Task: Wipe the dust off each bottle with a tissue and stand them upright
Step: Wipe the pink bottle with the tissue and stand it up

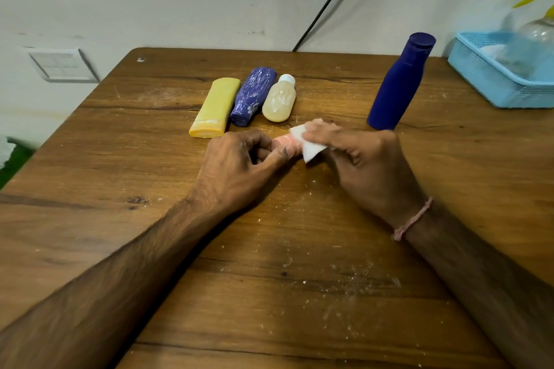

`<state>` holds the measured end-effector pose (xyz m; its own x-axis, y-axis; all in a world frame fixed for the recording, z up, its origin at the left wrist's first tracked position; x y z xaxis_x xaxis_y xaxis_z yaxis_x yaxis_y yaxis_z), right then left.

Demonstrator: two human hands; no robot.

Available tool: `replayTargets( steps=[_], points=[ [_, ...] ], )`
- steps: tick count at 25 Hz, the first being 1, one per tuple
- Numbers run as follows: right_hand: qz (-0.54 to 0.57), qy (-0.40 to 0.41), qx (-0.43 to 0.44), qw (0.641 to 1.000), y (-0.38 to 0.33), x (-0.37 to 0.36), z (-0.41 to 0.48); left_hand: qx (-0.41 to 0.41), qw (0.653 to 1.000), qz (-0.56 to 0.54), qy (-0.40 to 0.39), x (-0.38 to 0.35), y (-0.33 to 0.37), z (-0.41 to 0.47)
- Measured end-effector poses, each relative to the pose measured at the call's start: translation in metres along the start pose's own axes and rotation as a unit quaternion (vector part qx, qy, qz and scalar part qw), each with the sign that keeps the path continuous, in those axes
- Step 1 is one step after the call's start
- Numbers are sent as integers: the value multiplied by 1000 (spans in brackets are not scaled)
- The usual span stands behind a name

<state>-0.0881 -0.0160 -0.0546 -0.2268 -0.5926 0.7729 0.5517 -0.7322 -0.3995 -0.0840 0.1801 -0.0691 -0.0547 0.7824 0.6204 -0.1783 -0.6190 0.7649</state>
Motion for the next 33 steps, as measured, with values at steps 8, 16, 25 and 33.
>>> replayTargets(
  steps=[8,16,25,33],
  points=[
    [-12,52,-139,989,28,5,4,14,1000,7,-16,0,-1,4],
    [18,-10,90,996,1,-7,1,-12,1000,-8,-4,0,0,2],
    [33,12,34,999,-1,-3,1,-25,1000,-11,-9,-1,-1,2],
    [-46,24,-77,996,13,3,4,-8,999,-26,-28,-1,-1,0]
  ],
)
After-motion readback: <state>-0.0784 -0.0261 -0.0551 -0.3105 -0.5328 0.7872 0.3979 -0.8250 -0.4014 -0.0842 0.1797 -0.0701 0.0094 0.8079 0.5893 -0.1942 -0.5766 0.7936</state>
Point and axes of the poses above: each hand's wrist, its own z-axis towards the middle knuckle, its own x-axis out of the back of the hand, y = z × x, the point moved 2 cm from there along z, towards the middle knuckle, and after that the axes turned 2 degrees about -x, right-handed, at the moved point
